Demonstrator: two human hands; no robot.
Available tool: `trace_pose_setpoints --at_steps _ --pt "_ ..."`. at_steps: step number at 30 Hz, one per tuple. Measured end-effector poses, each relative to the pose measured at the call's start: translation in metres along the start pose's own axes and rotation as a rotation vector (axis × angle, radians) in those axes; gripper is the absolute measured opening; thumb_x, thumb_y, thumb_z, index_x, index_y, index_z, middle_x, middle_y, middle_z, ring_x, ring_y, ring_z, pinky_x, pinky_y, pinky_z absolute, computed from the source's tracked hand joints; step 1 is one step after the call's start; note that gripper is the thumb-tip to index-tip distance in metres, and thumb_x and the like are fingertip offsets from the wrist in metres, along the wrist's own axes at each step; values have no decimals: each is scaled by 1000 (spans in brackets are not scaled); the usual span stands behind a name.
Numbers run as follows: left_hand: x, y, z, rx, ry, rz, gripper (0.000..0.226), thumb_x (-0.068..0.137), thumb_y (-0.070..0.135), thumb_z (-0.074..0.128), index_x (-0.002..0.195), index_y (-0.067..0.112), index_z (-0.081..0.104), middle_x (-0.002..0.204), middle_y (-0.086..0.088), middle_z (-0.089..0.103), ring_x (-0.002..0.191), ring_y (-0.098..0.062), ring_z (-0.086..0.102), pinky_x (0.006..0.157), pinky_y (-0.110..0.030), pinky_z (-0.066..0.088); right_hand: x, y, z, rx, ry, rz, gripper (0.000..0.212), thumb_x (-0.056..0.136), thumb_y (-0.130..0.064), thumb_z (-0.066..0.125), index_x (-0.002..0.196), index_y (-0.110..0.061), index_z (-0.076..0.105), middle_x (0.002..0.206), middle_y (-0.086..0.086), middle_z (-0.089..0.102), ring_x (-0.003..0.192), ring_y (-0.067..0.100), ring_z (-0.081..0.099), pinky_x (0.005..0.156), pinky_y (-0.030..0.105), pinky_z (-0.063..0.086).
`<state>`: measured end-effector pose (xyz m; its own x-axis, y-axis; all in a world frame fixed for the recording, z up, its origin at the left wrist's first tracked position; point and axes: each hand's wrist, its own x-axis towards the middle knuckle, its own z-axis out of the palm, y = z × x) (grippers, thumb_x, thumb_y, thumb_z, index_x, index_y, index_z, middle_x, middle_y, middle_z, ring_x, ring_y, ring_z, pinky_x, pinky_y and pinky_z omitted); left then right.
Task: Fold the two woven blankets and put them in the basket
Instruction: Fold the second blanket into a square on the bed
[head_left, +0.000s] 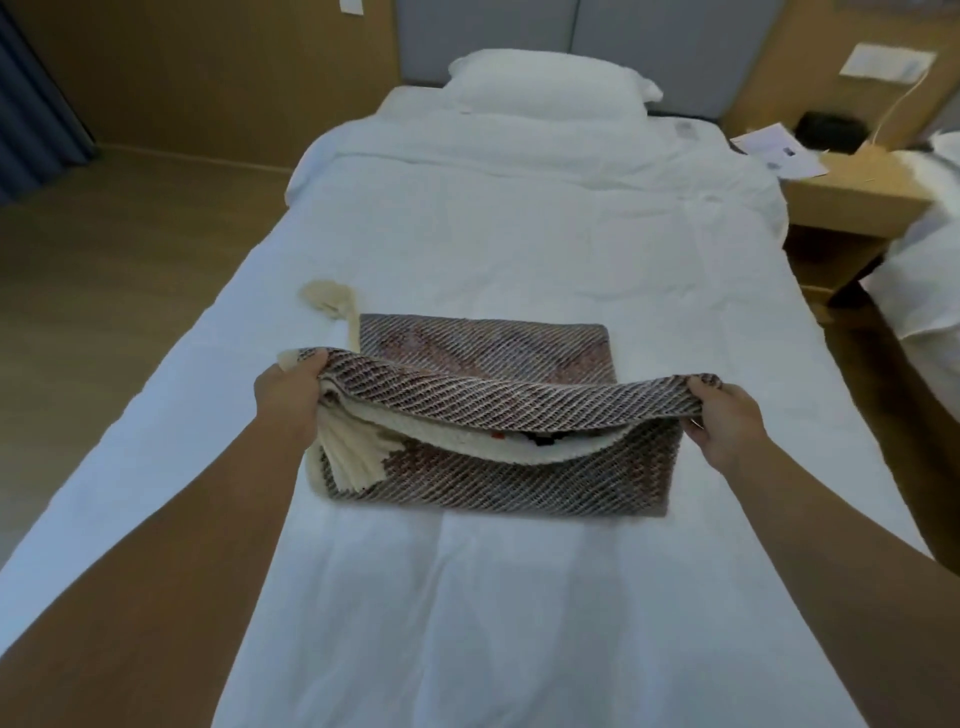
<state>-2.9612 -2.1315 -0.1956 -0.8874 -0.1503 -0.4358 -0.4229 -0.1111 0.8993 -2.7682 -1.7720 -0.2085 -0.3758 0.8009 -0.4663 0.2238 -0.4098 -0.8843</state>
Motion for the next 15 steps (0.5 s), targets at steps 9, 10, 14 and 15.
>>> trace_pose_setpoints --at_steps 9,10,14,15 --pt "149 13 104 -2 -34 -116 33 84 20 68 110 4 56 91 -8 63 70 -18 60 58 -28 49 127 -19 95 -39 27 3 27 95 -15 50 120 -7 48 110 10 53 93 22 56 62 28 47" --pt "164 11 113 -8 -36 -143 29 83 20 68 106 7 57 84 -6 62 66 -16 59 55 -27 49 141 -18 103 -36 30 11 25 95 -15 50 118 -7 48 109 10 53 93 22 56 62 28 47" --pt "220 -3 140 10 -81 -329 13 88 19 61 94 8 61 86 -6 60 67 -15 54 59 -22 48 197 -4 135 2 20 90 14 95 -12 50 107 -5 49 93 9 54 75 16 55 55 25 52" --pt "231 -9 145 22 -69 -387 11 88 16 59 81 10 63 80 -4 62 66 -12 52 60 -19 46 211 2 143 2 23 112 16 95 -10 50 108 -3 49 91 8 53 74 16 55 53 23 53"
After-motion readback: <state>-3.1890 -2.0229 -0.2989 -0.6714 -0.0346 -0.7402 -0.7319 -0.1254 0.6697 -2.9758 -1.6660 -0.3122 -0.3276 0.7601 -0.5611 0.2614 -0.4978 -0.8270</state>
